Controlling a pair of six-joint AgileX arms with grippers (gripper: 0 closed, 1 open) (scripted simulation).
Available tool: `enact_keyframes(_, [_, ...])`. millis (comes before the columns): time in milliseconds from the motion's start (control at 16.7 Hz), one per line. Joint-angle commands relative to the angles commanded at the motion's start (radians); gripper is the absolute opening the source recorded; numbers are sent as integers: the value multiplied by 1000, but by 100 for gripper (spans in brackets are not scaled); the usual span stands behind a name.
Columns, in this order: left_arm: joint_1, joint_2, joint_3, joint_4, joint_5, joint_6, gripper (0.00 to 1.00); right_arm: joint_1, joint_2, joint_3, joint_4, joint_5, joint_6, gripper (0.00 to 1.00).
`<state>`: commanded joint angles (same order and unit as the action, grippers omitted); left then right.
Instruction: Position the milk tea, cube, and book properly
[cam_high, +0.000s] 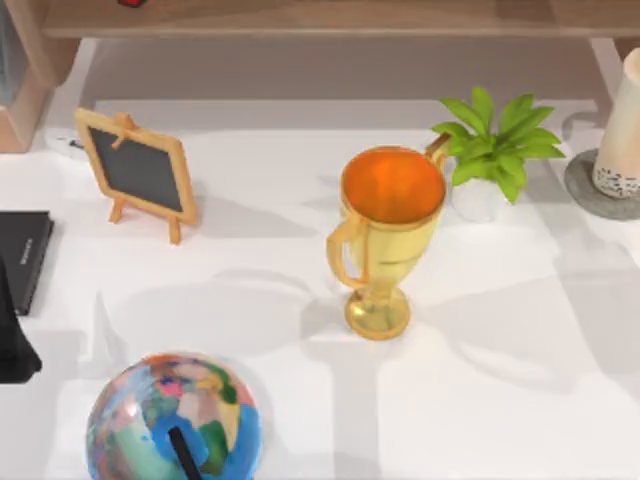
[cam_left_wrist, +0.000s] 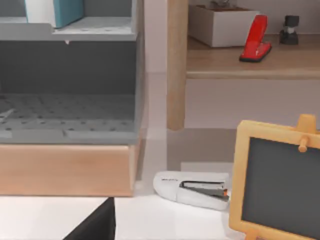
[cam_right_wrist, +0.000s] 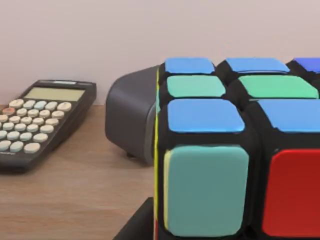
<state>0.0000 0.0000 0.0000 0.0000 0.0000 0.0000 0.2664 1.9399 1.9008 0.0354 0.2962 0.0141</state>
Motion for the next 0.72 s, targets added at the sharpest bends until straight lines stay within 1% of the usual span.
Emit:
enact_keyframes(180, [0,0,0,0,0,0,100,0,0,0,0,0,0,0])
enact_keyframes(720, [0,0,0,0,0,0,100,0,0,0,0,0,0,68])
